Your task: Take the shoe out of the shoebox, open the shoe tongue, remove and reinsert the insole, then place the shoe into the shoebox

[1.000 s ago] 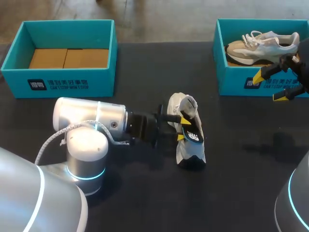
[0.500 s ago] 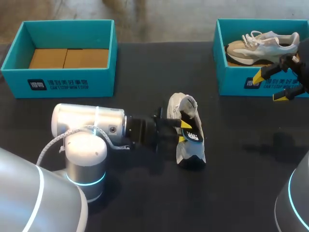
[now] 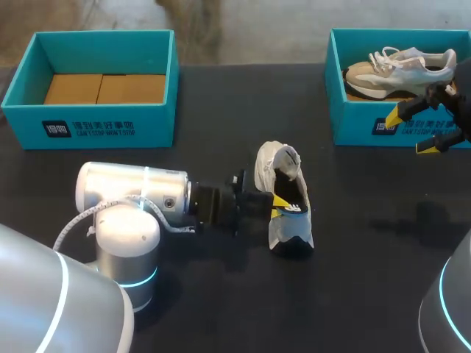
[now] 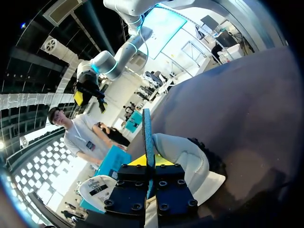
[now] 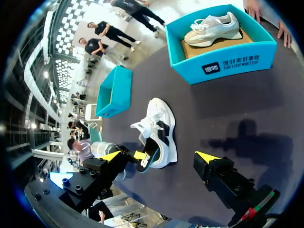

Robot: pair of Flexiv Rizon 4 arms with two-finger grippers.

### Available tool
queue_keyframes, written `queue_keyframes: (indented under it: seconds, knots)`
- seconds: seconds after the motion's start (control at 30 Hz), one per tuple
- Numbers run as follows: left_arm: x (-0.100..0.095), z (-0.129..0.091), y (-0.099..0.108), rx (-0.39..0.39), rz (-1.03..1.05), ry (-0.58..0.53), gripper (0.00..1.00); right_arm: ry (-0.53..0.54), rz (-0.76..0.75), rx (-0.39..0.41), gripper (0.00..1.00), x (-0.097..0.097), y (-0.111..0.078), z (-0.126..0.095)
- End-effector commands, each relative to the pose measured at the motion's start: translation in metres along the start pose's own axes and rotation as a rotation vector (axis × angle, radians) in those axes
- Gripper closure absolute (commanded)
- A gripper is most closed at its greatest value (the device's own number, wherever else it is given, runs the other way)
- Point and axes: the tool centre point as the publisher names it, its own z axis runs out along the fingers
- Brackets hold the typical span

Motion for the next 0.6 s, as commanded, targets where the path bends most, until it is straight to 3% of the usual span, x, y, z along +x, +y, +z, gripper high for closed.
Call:
queue_keyframes:
  seconds: [0.03, 0.6]
  knots:
    - [0.000, 0.005, 0.006, 0.002, 0.008, -0.001, 1.00, -0.004, 0.002, -0.001, 0.00, 0.001, -0.001, 0.000]
    - [-0.006, 0.005, 0.037, -0.067, 0.054, 0.027, 1.00, -0.004, 0.002, -0.001, 0.00, 0.001, -0.001, 0.000]
